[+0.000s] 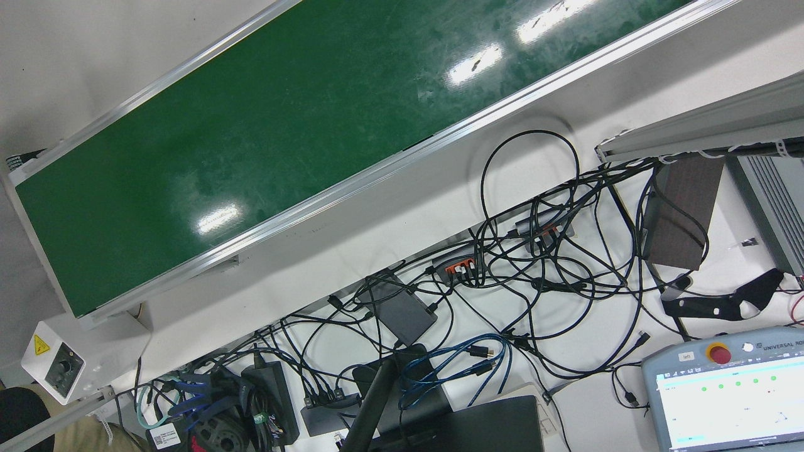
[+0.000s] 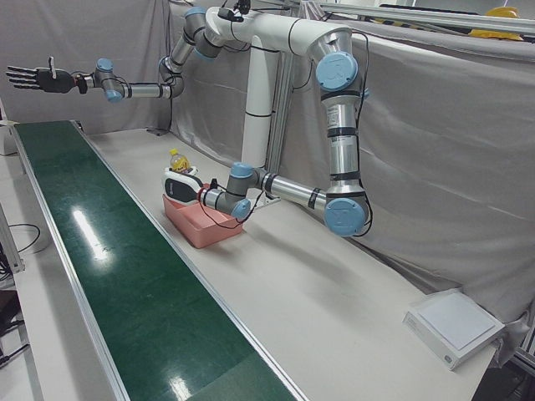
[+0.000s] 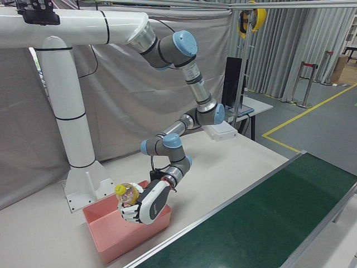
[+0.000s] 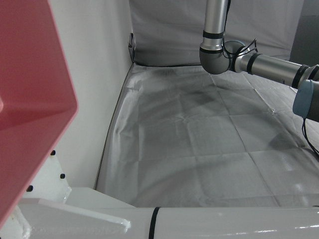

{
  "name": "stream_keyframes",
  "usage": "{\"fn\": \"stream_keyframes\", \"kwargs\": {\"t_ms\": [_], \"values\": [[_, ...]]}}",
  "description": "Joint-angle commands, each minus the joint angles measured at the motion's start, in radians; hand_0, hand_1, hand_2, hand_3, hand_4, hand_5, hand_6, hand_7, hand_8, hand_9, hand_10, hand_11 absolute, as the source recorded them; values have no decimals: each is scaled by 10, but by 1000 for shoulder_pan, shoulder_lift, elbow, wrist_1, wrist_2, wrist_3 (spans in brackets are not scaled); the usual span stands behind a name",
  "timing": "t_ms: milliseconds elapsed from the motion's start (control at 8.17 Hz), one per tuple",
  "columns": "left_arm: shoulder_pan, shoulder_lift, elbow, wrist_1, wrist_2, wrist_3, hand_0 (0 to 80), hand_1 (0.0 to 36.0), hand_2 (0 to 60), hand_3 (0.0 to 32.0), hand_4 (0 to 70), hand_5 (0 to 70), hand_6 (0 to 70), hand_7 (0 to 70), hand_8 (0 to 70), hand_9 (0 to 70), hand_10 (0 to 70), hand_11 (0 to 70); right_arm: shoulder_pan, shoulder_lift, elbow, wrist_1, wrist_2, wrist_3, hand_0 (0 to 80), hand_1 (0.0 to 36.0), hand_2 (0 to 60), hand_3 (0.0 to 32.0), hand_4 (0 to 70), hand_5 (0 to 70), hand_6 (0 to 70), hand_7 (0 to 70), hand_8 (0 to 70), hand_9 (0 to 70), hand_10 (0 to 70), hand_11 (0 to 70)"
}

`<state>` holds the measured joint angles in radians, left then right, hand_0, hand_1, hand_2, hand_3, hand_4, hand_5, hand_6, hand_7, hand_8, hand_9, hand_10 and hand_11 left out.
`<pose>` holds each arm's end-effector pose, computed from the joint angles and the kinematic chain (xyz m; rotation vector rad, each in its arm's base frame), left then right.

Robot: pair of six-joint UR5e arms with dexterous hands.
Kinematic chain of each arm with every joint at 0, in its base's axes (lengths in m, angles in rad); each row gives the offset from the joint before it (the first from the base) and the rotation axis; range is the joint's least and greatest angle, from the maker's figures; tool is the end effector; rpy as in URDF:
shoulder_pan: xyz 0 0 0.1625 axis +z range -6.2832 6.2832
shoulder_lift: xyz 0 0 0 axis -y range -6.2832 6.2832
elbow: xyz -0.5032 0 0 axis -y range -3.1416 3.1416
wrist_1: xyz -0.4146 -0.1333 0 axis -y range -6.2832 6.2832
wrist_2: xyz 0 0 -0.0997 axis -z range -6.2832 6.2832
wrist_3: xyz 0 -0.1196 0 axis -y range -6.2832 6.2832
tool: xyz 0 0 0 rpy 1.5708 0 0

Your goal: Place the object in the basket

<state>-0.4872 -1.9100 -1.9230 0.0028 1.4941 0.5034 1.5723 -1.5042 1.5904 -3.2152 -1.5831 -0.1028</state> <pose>0.5008 -0.4266 0.3739 -0.6511 2.3344 -0.8686 0.1327 -0.5672 0.7271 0.1004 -2.1779 2.1495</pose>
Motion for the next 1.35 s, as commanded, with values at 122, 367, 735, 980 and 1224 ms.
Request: {"fn": "stream_keyframes", "kwargs": {"t_ms": [122, 367, 735, 980, 1224], "values": [[65, 11, -46, -11, 0, 9, 481, 101, 139, 0, 367, 437, 150, 310, 239, 363, 352, 504, 0, -1, 0, 0, 0, -2, 0, 0, 0, 0, 0, 0, 0, 0, 0, 0, 0, 0], [62, 58, -74, -10, 0, 10, 462, 65, 0, 0, 207, 287, 5, 91, 123, 179, 152, 226, 0, -1, 0, 0, 0, 0, 0, 0, 0, 0, 0, 0, 0, 0, 0, 0, 0, 0], [50, 63, -74, -15, -2, 7, 461, 50, 0, 0, 155, 139, 0, 51, 72, 100, 79, 120, 0, 1, 0, 0, 0, -2, 0, 0, 0, 0, 0, 0, 0, 0, 0, 0, 0, 0], [41, 63, -76, -15, -2, -3, 460, 52, 0, 0, 156, 142, 0, 44, 71, 98, 77, 118, 0, -1, 0, 0, 0, -2, 0, 0, 0, 0, 0, 0, 0, 0, 0, 0, 0, 0], [-14, 62, -99, -4, 0, -8, 470, 71, 0, 0, 178, 169, 0, 44, 82, 116, 82, 126, 0, -1, 0, 0, 0, 0, 0, 0, 0, 0, 0, 0, 0, 0, 0, 0, 0, 0]]}}
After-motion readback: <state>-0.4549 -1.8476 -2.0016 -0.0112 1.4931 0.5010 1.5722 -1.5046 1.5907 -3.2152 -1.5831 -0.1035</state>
